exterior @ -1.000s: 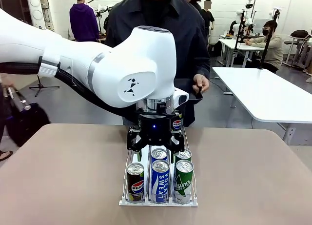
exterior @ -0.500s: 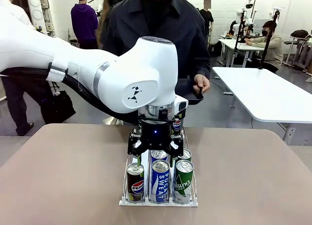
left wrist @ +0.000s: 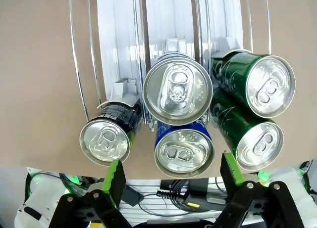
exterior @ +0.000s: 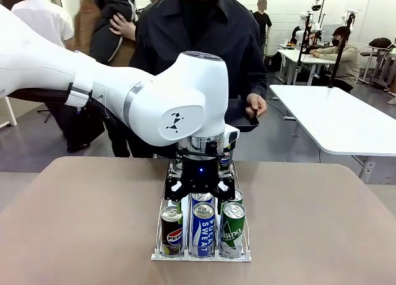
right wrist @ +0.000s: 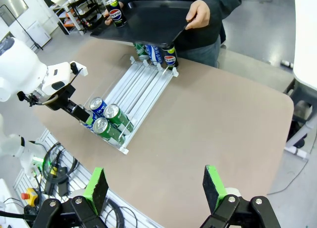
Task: Retrieve and hand over the desired beverage to the person.
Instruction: Pick up another can of the same type that the person held from the Automatic Can Dispenser.
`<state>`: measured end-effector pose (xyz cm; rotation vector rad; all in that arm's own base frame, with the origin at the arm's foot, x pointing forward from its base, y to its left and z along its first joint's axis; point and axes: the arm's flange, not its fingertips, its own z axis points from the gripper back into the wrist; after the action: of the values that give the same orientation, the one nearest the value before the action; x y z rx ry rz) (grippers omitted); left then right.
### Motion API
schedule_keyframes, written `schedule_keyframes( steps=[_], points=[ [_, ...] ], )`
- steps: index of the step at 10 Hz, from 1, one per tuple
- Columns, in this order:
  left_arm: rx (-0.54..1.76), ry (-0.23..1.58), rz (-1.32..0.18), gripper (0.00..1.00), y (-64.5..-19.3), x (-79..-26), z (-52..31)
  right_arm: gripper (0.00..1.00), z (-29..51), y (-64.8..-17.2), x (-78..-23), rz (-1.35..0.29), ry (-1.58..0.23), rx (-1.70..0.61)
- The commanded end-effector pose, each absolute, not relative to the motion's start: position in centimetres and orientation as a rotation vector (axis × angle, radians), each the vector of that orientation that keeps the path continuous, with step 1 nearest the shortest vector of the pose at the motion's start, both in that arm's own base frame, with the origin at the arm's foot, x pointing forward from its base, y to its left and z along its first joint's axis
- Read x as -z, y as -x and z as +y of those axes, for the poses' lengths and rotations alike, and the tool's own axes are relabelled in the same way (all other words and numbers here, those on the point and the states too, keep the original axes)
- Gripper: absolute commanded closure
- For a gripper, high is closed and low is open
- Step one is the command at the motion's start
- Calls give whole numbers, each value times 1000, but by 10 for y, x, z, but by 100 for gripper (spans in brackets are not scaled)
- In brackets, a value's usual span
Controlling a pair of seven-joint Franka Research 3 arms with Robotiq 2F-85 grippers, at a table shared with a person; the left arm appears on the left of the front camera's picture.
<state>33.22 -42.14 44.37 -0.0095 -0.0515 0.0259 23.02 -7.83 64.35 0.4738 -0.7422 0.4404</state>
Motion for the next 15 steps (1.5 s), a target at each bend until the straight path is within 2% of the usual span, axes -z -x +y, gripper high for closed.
schedule_keyframes(
  steps=[1, 11, 12, 13, 14, 15],
  points=[
    [-60, -3, -66, 0, -333, -442, -430, 0, -78, -231, -642, -745, -497, -465],
    [-63, -1, -32, 0, -336, -433, -430, 0, -78, -231, -642, -745, -497, -465],
    [-39, -1, -27, 54, -336, -432, -430, 0, -78, -231, -642, -745, -497, -465],
    [-39, -1, -22, 56, -336, -432, -430, 0, -78, -231, -642, -745, -497, -465],
    [-37, 0, -19, 100, -336, -432, -429, 0, -78, -231, -642, -745, -497, -465],
    [-35, 0, -15, 100, -336, -432, -429, 0, -78, -231, -642, -745, -497, -465]
  ],
)
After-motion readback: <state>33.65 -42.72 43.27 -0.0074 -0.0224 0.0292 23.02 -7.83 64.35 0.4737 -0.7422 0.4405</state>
